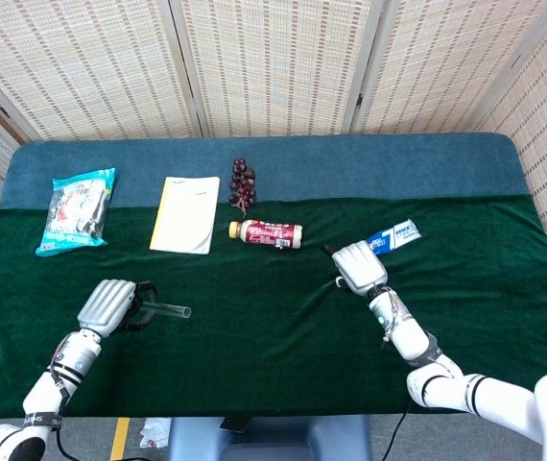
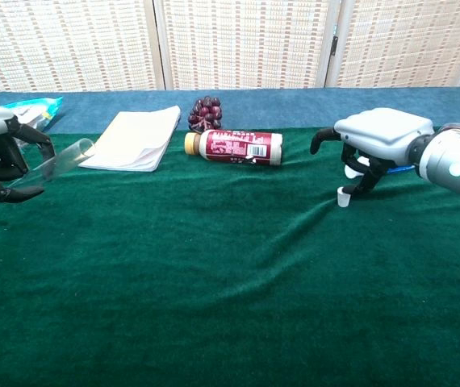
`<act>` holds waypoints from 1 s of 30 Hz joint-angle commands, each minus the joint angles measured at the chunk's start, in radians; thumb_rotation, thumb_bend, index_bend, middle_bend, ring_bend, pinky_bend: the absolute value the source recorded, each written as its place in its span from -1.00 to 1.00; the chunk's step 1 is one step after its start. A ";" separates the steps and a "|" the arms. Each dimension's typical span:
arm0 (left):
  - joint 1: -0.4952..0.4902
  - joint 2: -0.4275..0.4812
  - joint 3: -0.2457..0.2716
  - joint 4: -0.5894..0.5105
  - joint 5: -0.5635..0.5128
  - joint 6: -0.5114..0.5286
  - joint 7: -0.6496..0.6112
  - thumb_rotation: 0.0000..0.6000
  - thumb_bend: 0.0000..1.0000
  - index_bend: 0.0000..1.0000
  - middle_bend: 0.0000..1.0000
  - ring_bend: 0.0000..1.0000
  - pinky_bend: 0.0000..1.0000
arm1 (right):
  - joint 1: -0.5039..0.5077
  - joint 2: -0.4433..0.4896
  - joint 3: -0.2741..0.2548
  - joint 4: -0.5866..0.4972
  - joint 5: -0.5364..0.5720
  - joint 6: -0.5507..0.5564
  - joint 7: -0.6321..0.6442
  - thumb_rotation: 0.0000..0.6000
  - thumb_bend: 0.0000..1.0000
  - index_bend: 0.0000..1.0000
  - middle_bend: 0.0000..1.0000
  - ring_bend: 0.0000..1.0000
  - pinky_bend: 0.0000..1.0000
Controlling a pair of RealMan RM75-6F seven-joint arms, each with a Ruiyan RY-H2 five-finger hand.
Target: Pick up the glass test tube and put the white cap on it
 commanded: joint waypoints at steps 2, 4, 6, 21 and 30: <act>0.002 0.003 -0.002 -0.001 0.002 0.002 -0.005 1.00 -0.13 0.39 1.00 0.89 0.82 | -0.018 0.054 -0.006 -0.068 -0.005 0.023 0.021 1.00 -0.38 -0.53 0.71 1.00 0.85; 0.002 0.005 -0.003 -0.003 0.006 0.002 -0.007 1.00 -0.13 0.39 1.00 0.89 0.82 | -0.031 0.088 -0.011 -0.111 -0.016 0.042 0.032 1.00 -0.39 -0.53 0.71 1.00 0.85; 0.002 0.006 -0.003 -0.004 0.008 0.002 -0.008 1.00 -0.13 0.39 1.00 0.89 0.82 | -0.044 0.118 -0.021 -0.151 -0.031 0.056 0.043 1.00 -0.39 -0.52 0.71 1.00 0.85; 0.001 0.001 0.001 -0.007 -0.006 -0.012 0.011 1.00 -0.13 0.39 1.00 0.89 0.82 | -0.036 0.124 -0.062 -0.129 0.014 -0.009 0.044 1.00 -0.39 -0.19 0.73 1.00 0.89; -0.003 -0.005 0.000 0.005 -0.022 -0.027 0.013 1.00 -0.13 0.39 1.00 0.89 0.82 | -0.006 0.089 -0.058 -0.085 0.037 -0.043 0.042 1.00 -0.39 -0.13 0.73 1.00 0.89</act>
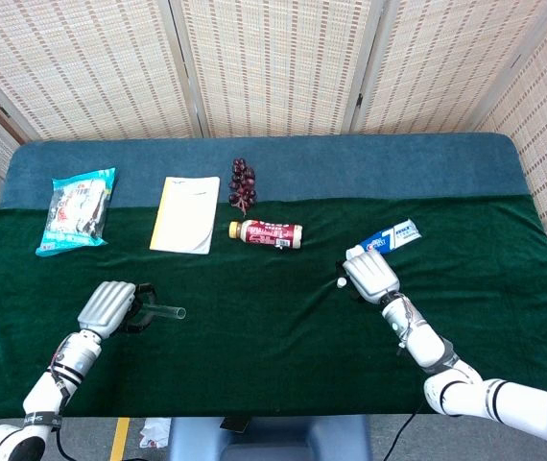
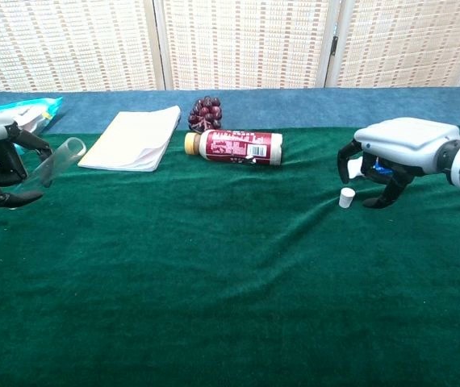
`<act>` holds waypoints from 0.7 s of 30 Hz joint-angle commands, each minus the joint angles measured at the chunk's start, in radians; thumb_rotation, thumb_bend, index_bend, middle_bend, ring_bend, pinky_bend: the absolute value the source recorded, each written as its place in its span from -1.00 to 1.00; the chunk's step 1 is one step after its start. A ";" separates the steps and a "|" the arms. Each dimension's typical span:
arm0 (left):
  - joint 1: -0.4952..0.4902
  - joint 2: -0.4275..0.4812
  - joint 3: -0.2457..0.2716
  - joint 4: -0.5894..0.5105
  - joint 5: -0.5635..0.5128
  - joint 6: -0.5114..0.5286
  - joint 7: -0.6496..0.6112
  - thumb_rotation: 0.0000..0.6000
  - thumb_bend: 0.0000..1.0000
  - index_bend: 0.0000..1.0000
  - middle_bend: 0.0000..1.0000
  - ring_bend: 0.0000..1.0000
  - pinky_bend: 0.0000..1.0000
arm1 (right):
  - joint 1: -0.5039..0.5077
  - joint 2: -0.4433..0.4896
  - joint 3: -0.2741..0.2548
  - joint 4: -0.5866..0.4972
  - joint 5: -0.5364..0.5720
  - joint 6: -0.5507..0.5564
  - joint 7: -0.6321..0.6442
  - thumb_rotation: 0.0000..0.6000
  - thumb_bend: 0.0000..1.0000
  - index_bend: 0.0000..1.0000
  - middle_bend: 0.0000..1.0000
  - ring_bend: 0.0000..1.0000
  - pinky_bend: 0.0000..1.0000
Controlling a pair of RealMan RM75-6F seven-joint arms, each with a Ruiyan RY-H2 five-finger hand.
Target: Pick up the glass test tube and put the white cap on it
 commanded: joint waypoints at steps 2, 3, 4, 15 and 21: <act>-0.002 -0.003 0.000 0.003 -0.002 -0.004 0.001 1.00 -0.13 0.39 1.00 0.89 0.82 | 0.009 -0.008 0.001 0.006 0.013 -0.010 -0.008 1.00 -0.39 -0.12 0.73 1.00 0.89; -0.002 -0.004 -0.001 0.003 -0.003 -0.004 0.000 1.00 -0.13 0.39 1.00 0.89 0.82 | 0.012 -0.010 0.001 0.008 0.018 -0.012 -0.012 1.00 -0.39 -0.12 0.73 1.00 0.89; -0.003 -0.004 -0.001 0.004 -0.003 -0.005 0.000 1.00 -0.13 0.39 1.00 0.89 0.82 | 0.014 -0.011 0.001 0.009 0.022 -0.014 -0.015 1.00 -0.39 -0.11 0.73 1.00 0.89; -0.003 -0.009 0.001 0.017 -0.006 -0.013 -0.006 1.00 -0.12 0.39 1.00 0.89 0.82 | 0.034 -0.019 0.002 0.013 0.060 -0.024 -0.045 1.00 -0.34 -0.08 0.73 1.00 0.89; -0.002 -0.010 0.001 0.024 -0.006 -0.015 -0.014 1.00 -0.12 0.39 1.00 0.89 0.82 | 0.043 -0.024 0.001 0.014 0.080 -0.026 -0.063 1.00 -0.23 -0.06 0.74 1.00 0.89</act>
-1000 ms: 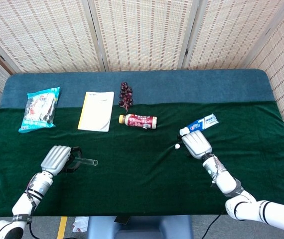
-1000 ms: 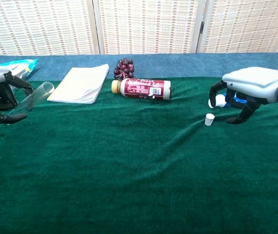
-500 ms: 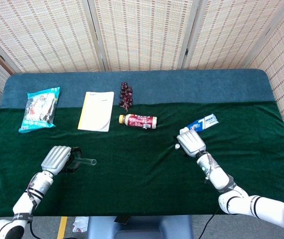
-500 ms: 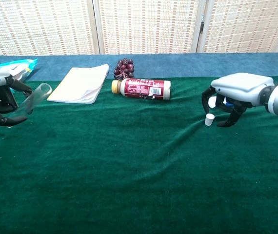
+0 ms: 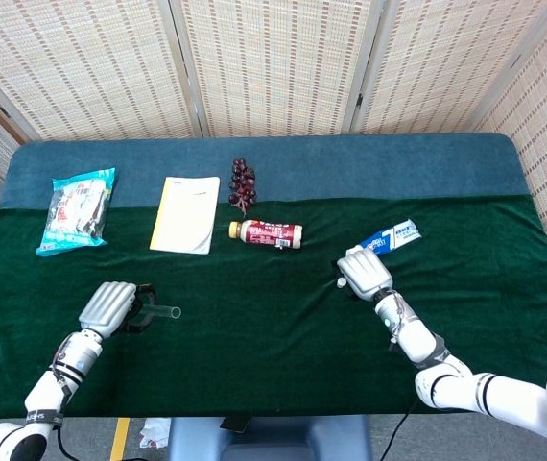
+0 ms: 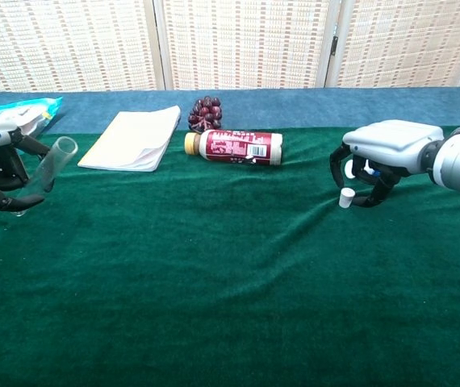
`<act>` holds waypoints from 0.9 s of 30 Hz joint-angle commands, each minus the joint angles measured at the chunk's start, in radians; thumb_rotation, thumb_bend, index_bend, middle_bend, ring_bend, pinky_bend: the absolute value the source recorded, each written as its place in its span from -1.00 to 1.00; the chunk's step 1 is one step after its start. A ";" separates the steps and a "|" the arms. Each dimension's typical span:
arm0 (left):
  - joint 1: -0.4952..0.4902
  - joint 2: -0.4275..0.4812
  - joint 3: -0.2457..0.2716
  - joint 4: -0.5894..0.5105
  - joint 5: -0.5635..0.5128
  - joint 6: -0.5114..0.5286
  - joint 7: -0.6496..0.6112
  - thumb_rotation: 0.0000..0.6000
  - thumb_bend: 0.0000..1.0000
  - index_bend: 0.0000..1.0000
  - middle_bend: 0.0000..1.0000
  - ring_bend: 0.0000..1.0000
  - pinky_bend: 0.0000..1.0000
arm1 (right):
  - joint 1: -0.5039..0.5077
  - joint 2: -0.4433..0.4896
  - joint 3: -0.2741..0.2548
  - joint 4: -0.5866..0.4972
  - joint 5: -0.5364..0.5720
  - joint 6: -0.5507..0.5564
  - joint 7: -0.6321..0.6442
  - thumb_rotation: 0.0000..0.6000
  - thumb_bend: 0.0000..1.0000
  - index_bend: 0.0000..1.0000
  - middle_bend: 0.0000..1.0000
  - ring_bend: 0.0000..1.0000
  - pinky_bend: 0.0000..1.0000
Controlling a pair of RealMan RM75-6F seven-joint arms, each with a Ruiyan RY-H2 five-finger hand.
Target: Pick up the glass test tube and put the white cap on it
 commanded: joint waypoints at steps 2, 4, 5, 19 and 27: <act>0.001 0.000 0.000 0.003 0.000 -0.002 -0.004 1.00 -0.12 0.39 1.00 0.89 0.82 | 0.004 -0.004 -0.001 0.001 0.008 0.000 -0.005 1.00 -0.22 -0.06 0.75 1.00 0.89; 0.001 0.000 0.001 0.004 0.001 -0.003 -0.005 1.00 -0.12 0.39 1.00 0.89 0.82 | 0.007 -0.005 -0.002 0.002 0.011 0.001 -0.009 1.00 -0.21 -0.06 0.75 1.00 0.89; 0.001 0.000 0.001 0.005 0.002 -0.003 -0.005 1.00 -0.12 0.39 1.00 0.89 0.82 | 0.008 -0.006 -0.002 0.002 0.014 0.000 -0.011 1.00 -0.21 -0.05 0.75 1.00 0.89; 0.000 -0.002 0.000 0.011 0.000 -0.008 -0.011 1.00 -0.12 0.39 1.00 0.89 0.82 | 0.020 -0.004 -0.010 -0.007 0.051 -0.001 -0.033 1.00 -0.13 0.12 0.75 1.00 0.89; -0.009 -0.001 -0.021 0.015 -0.017 -0.022 -0.040 1.00 -0.11 0.39 1.00 0.89 0.82 | 0.011 0.040 0.002 -0.077 0.034 0.031 0.001 1.00 -0.03 0.32 0.78 1.00 0.89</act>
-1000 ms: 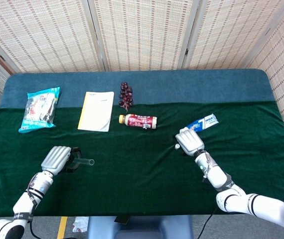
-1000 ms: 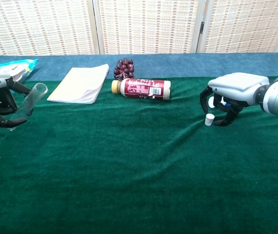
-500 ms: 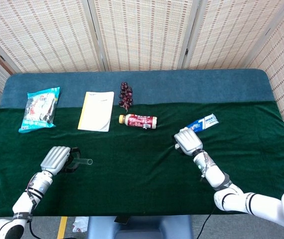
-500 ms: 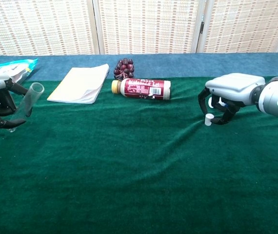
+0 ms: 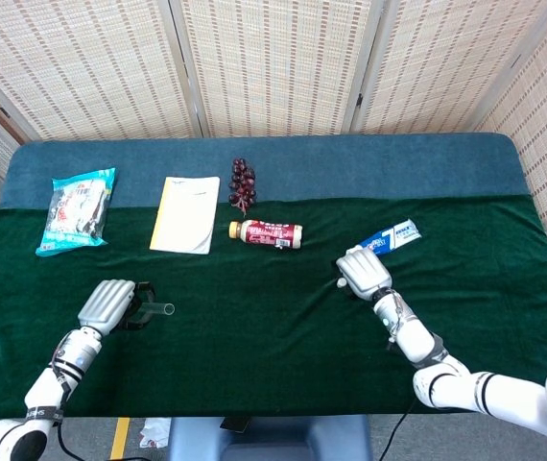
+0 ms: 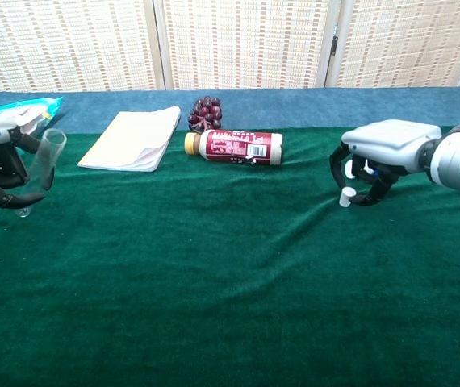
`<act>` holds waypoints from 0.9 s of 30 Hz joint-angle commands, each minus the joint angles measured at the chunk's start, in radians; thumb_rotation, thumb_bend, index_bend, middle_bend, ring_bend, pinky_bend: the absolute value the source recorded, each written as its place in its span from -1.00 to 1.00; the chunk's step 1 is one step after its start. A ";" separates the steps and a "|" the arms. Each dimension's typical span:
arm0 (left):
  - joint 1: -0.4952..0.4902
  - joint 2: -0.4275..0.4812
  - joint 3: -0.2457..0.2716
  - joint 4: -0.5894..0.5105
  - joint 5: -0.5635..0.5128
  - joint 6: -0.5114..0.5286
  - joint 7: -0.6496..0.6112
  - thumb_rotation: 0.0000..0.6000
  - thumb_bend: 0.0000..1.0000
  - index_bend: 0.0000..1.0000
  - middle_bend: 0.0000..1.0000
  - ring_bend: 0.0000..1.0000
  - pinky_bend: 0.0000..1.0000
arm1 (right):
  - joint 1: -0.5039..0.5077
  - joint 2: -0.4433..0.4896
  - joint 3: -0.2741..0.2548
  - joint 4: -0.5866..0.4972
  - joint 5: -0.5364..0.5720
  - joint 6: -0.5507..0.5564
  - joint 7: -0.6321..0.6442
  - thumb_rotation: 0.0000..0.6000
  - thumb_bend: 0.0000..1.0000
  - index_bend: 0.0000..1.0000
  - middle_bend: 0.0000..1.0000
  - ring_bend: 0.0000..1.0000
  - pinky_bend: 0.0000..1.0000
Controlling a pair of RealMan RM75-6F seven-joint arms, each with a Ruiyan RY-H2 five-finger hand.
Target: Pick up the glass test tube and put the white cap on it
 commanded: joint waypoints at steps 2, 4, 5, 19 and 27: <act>-0.011 0.007 -0.013 -0.003 -0.012 -0.018 -0.017 1.00 -0.11 0.39 1.00 0.89 0.82 | -0.011 0.051 0.019 -0.086 -0.030 0.040 0.032 1.00 -0.03 0.33 0.78 1.00 0.89; -0.019 0.012 -0.022 -0.009 -0.021 -0.030 -0.022 1.00 -0.10 0.39 1.00 0.89 0.82 | -0.015 0.089 0.030 -0.152 -0.050 0.057 0.051 1.00 -0.02 0.33 0.78 1.00 0.89; -0.024 0.014 -0.026 -0.013 -0.026 -0.035 -0.023 1.00 -0.10 0.39 1.00 0.89 0.82 | -0.016 0.108 0.036 -0.185 -0.058 0.062 0.059 1.00 -0.02 0.33 0.78 1.00 0.89; -0.143 0.024 -0.075 -0.097 -0.201 -0.159 0.041 1.00 -0.08 0.39 1.00 0.89 0.82 | 0.029 0.278 0.138 -0.572 -0.155 0.086 0.147 1.00 -0.02 0.34 0.79 1.00 0.90; -0.230 -0.032 -0.065 -0.108 -0.369 -0.128 0.198 1.00 -0.08 0.39 1.00 0.89 0.82 | 0.072 0.265 0.164 -0.622 -0.145 0.090 0.136 1.00 -0.02 0.34 0.80 1.00 0.90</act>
